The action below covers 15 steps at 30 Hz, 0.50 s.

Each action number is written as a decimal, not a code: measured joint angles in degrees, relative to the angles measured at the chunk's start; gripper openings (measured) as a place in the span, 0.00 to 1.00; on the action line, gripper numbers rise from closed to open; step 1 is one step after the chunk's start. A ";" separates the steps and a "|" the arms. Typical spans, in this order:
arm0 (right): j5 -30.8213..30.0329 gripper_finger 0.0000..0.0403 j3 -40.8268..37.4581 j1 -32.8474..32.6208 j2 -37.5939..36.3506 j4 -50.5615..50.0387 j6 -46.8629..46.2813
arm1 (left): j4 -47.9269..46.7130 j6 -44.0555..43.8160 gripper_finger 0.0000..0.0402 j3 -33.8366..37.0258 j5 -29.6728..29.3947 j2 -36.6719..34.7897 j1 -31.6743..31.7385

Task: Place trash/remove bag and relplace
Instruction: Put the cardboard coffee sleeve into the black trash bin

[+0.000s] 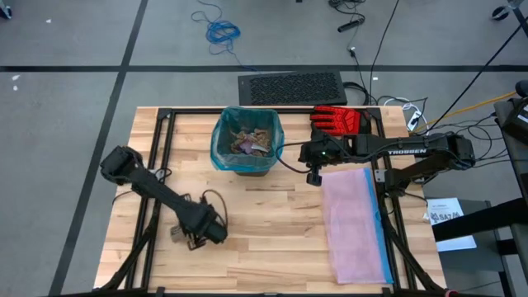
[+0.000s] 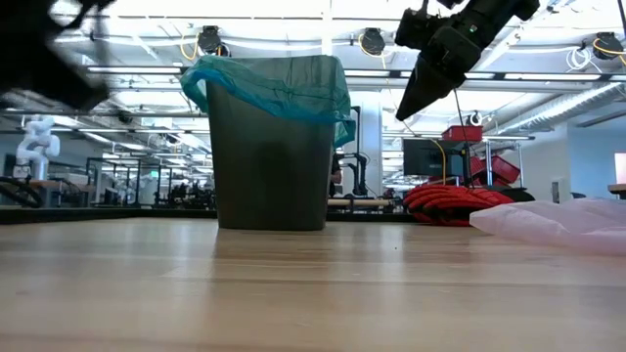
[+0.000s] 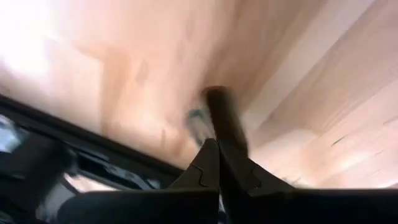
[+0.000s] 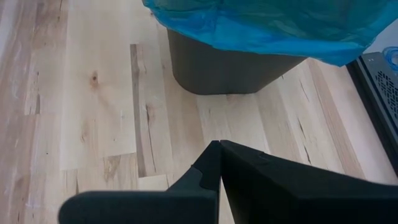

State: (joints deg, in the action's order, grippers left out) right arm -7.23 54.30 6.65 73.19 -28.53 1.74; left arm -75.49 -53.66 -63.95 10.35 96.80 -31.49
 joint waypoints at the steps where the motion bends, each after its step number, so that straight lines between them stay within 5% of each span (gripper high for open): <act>1: -0.02 0.00 0.00 0.00 0.00 0.00 0.00 | -1.25 0.10 0.00 -1.31 -2.03 -1.01 0.74; 9: -0.06 0.00 0.00 0.00 0.00 -1.09 0.26 | -4.84 1.98 0.00 -15.33 -20.72 -9.79 5.67; 15: -0.22 0.00 0.00 0.00 0.00 -1.18 0.44 | -0.17 11.90 0.00 -26.94 -33.27 -14.12 9.19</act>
State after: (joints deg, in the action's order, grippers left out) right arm -7.44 54.30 6.65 73.19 -29.72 2.17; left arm -75.66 -41.76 -90.89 -22.92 82.69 -22.30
